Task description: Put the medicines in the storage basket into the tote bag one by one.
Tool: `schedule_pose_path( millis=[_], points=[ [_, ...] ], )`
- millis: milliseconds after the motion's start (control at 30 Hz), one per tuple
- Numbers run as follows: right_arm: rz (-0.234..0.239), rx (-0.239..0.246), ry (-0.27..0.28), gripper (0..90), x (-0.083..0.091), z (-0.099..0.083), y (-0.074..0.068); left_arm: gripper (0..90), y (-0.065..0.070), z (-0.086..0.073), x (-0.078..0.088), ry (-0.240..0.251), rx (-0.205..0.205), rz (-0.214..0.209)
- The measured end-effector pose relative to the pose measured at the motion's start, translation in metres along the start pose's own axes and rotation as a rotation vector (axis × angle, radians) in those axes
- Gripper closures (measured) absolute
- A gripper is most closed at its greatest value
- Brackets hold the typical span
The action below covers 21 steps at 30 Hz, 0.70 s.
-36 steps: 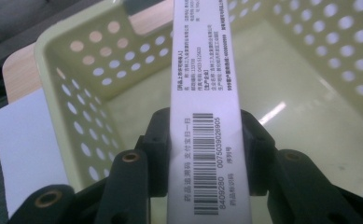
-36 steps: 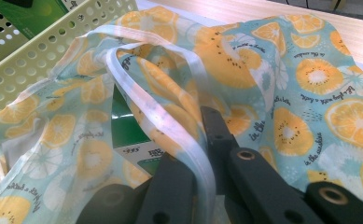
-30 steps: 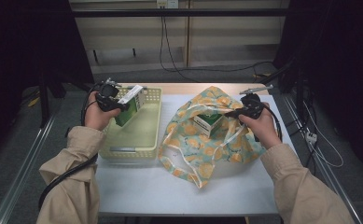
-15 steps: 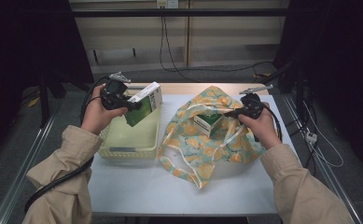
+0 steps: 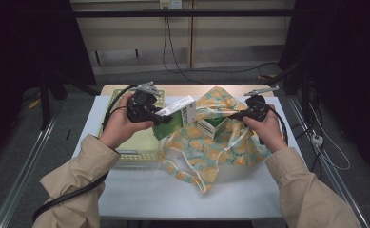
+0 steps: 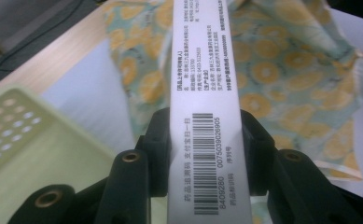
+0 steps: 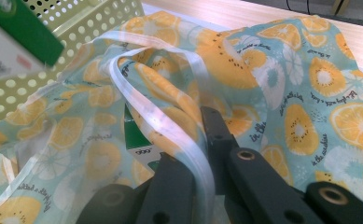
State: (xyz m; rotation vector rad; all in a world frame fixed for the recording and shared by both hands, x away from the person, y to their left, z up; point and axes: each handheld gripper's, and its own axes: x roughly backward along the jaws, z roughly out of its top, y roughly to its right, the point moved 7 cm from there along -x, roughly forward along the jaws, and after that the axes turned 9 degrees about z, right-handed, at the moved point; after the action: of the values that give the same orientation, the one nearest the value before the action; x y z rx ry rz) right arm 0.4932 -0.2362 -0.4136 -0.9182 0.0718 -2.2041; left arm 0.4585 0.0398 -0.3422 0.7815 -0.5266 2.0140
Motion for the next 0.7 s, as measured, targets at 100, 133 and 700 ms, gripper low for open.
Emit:
schedule_pose_path(
  millis=[100, 133, 700],
  points=[
    [-0.001, 0.003, 0.002, 89.9, 0.001, 0.001, -0.001, 62.6, 0.013, 0.001, -0.007, -0.002, -0.013, -0.029],
    [-0.001, 0.004, 0.003, 89.9, 0.001, 0.002, -0.001, 62.6, 0.018, 0.001, -0.011, -0.005, -0.019, -0.038],
    [-0.001, 0.014, 0.011, 89.9, 0.004, 0.006, -0.004, 62.6, 0.067, -0.001, -0.070, -0.057, -0.076, -0.121]
  ],
)
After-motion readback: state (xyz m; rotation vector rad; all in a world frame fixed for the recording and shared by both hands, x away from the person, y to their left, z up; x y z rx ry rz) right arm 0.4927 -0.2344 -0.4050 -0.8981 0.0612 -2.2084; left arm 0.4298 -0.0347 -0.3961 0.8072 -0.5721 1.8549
